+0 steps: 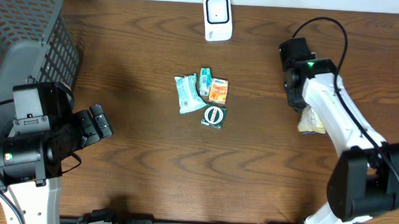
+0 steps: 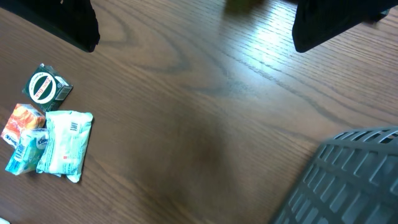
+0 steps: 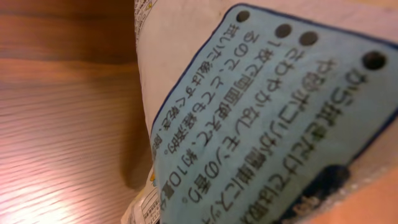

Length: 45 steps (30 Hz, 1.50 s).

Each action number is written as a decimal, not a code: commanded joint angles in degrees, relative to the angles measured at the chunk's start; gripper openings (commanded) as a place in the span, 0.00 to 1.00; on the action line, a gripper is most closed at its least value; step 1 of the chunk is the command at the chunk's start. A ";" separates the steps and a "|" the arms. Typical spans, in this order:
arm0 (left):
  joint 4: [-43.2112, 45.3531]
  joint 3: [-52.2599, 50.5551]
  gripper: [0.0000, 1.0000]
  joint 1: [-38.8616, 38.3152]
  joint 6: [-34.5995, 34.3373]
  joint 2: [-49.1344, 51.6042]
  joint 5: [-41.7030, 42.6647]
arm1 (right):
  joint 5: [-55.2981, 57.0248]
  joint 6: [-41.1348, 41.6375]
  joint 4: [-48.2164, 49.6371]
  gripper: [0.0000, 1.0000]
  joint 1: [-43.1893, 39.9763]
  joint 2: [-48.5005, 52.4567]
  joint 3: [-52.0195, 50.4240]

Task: Scan the item barcode
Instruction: 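Carry the snack bag right and lower it onto the table, then release the snack bag and lift the right gripper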

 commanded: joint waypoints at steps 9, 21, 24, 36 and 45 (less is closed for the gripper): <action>-0.02 -0.15 0.98 0.31 -0.55 0.00 -0.94 | -1.57 -1.55 -0.37 0.01 0.33 3.93 1.09; -0.02 -0.15 0.97 0.31 -0.55 0.00 -0.94 | -8.15 0.17 -2.62 0.19 3.21 9.29 1.09; -0.02 -0.15 0.98 0.31 -0.55 0.00 -0.94 | -10.49 1.09 -2.64 0.36 5.64 9.05 1.25; -0.02 -0.15 0.97 0.31 -0.55 0.00 -0.94 | -27.65 1.07 -2.38 0.75 15.63 9.05 4.76; -0.02 -0.15 0.98 0.31 -0.55 0.00 -0.94 | -21.49 1.05 -10.29 0.76 13.60 9.05 13.84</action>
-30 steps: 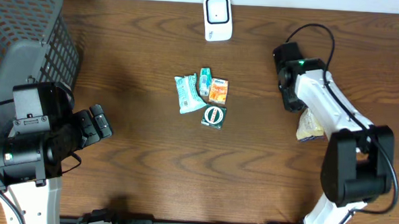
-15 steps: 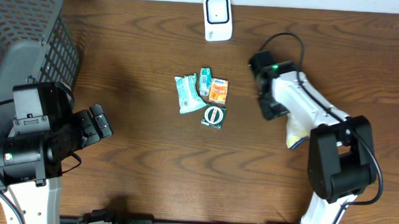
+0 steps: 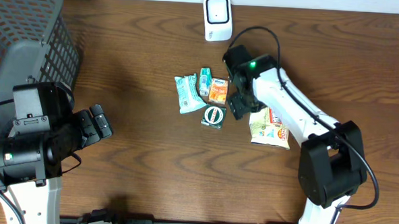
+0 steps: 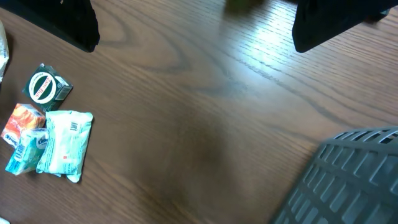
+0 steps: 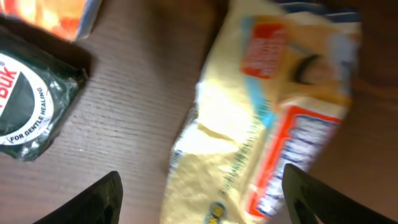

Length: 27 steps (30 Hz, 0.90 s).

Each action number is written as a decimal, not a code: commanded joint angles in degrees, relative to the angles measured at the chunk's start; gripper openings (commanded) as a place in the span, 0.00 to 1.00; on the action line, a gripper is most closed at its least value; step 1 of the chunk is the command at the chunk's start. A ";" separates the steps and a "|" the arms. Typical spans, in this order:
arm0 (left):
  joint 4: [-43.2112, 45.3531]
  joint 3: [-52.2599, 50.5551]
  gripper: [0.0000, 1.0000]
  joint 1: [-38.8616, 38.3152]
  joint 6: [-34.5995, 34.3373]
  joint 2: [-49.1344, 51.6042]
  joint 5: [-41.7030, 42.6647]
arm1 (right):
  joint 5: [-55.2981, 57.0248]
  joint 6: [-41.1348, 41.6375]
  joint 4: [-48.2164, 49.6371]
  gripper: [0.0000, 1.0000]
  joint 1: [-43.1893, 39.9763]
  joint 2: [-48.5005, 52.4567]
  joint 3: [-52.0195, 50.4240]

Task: Scan the item barcode
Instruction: 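Release the snack bag and lift the right gripper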

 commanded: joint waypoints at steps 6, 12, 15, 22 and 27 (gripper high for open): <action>-0.02 -0.15 0.98 0.31 -0.52 0.00 -0.94 | 3.96 -0.42 -6.84 0.50 -6.73 0.07 6.56; -0.02 -0.15 0.98 0.31 -0.55 0.00 -0.94 | -3.67 -0.46 -10.78 0.18 -12.13 0.11 6.91; -0.02 -0.15 0.97 0.31 -0.55 0.00 -0.94 | -7.15 -0.44 -11.93 0.04 -14.12 0.13 6.84; -0.02 -0.15 0.97 0.31 -0.55 0.00 -0.94 | -9.03 -0.39 -10.08 0.01 -15.21 0.13 3.56; -0.02 -0.15 0.98 0.31 -0.55 0.00 -0.94 | -11.47 -0.39 -3.93 0.01 -15.04 0.13 -4.09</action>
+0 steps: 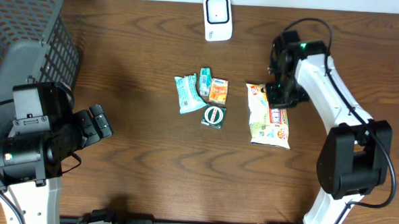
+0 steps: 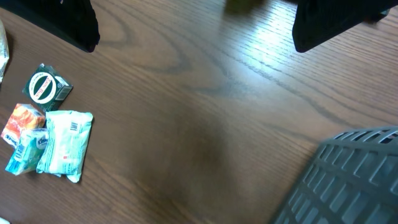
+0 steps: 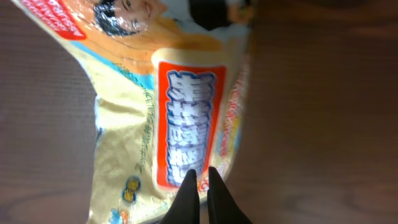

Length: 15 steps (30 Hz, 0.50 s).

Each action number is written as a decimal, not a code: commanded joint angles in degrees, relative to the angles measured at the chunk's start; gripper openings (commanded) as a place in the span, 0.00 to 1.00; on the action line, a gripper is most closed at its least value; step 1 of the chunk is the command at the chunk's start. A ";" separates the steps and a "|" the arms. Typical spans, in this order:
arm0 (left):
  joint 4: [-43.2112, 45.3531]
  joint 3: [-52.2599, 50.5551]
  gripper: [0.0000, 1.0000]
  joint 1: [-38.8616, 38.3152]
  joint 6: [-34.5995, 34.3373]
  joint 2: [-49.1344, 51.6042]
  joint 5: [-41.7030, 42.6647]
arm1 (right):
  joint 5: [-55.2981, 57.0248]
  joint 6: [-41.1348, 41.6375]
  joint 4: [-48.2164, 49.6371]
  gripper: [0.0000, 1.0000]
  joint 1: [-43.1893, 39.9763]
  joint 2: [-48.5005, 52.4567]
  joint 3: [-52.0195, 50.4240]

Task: Scan the item barcode
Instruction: 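Release the snack bag and lift the right gripper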

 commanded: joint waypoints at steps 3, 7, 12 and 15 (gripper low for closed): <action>-0.02 -0.15 0.98 0.31 -0.55 0.00 -0.94 | -4.85 0.17 6.27 0.01 0.17 0.13 -10.36; -0.02 -0.15 0.97 0.31 -0.52 0.00 -0.94 | -5.18 2.73 11.41 0.01 0.24 0.13 -15.56; -0.02 -0.15 0.97 0.31 -0.55 0.00 -0.94 | -5.57 3.34 9.79 0.01 0.31 -0.13 -13.25; -0.02 -0.15 0.98 0.31 -0.55 0.00 -0.94 | -5.57 3.37 5.95 0.01 0.35 -0.22 -8.61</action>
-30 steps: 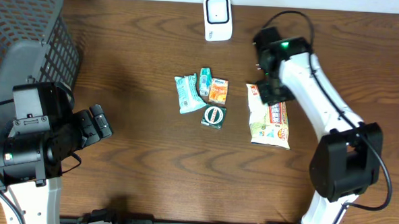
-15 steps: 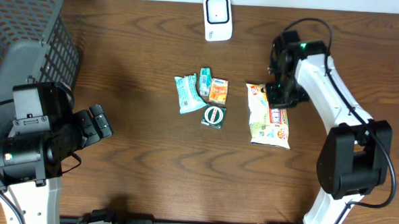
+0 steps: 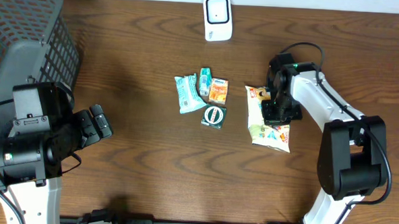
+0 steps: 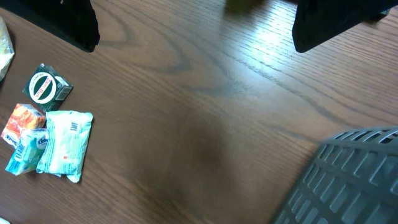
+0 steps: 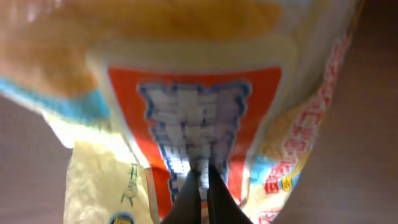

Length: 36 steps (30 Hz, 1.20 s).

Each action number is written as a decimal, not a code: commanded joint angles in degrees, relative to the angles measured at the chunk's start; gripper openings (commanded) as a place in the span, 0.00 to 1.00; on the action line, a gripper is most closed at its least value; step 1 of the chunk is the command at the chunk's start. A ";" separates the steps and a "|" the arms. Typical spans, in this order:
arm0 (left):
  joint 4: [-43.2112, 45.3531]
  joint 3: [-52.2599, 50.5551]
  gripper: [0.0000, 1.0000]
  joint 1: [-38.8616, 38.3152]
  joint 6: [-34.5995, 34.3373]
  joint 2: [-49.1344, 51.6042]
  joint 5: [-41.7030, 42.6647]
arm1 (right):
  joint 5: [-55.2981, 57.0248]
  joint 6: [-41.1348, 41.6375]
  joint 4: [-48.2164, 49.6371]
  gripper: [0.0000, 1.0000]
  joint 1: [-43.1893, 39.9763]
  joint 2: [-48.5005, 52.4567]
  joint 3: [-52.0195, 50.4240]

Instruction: Scan the item barcode

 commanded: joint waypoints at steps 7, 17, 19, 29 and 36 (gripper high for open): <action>-0.02 -0.15 0.98 0.31 -0.55 0.00 -0.94 | -0.98 1.05 -2.27 0.01 0.39 0.24 12.52; -0.02 -0.15 0.98 0.31 -0.55 0.00 -0.94 | 0.44 1.14 10.99 0.01 1.25 0.50 4.09; -0.02 -0.15 0.98 0.31 -0.52 0.00 -0.94 | -0.87 2.05 14.86 0.01 1.68 0.66 1.40; -0.02 -0.15 0.98 0.31 -0.55 0.00 -0.94 | -5.05 2.34 19.12 0.01 3.48 0.90 1.51; -0.02 -0.15 0.97 0.31 -0.52 0.00 -0.94 | -5.05 2.34 -0.72 0.01 2.34 0.90 14.91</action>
